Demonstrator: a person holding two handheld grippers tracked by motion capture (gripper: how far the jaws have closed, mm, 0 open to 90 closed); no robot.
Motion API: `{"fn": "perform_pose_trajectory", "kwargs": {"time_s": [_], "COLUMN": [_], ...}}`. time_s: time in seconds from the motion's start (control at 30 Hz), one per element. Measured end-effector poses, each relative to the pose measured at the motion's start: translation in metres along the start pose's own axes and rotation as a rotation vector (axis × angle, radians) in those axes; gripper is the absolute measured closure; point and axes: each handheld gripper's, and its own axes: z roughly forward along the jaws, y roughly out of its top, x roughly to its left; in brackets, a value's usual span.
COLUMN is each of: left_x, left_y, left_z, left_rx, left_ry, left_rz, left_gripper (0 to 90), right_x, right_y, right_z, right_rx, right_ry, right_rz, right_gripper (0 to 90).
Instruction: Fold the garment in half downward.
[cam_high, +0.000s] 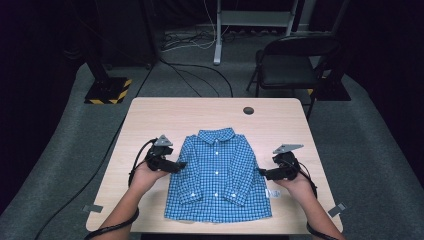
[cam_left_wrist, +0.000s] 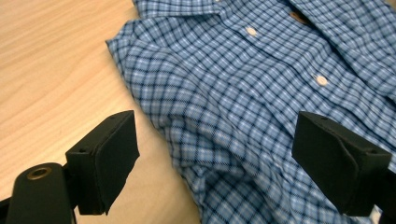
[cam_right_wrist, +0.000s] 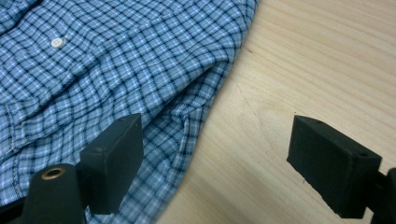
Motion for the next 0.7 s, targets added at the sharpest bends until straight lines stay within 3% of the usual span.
{"fn": "perform_pose_trajectory", "kwargs": {"time_s": [0.17,0.33,0.47,0.7], "left_x": [0.006,0.013,0.021,0.035], "left_y": [0.007,0.013,0.016,0.021], "left_z": [0.008,0.015,0.021,0.028], "left_rx": [0.010,0.018,0.032,0.025], "left_ry": [0.015,0.022,0.039,0.045], "left_rz": [-0.028,-0.031,-0.045,-0.085], "left_gripper": [16.3,21.8,22.1,22.1], "right_x": [-0.004,-0.008,-0.011,-0.013], "right_y": [0.006,0.019,0.028,0.045], "right_z": [0.006,0.012,0.019,0.033], "right_rx": [-0.006,-0.021,-0.027,-0.020], "right_ry": [0.021,0.037,0.032,0.005], "right_rz": [0.016,0.036,0.048,0.025], "right_gripper": [21.2,22.6,22.6,23.3]}}
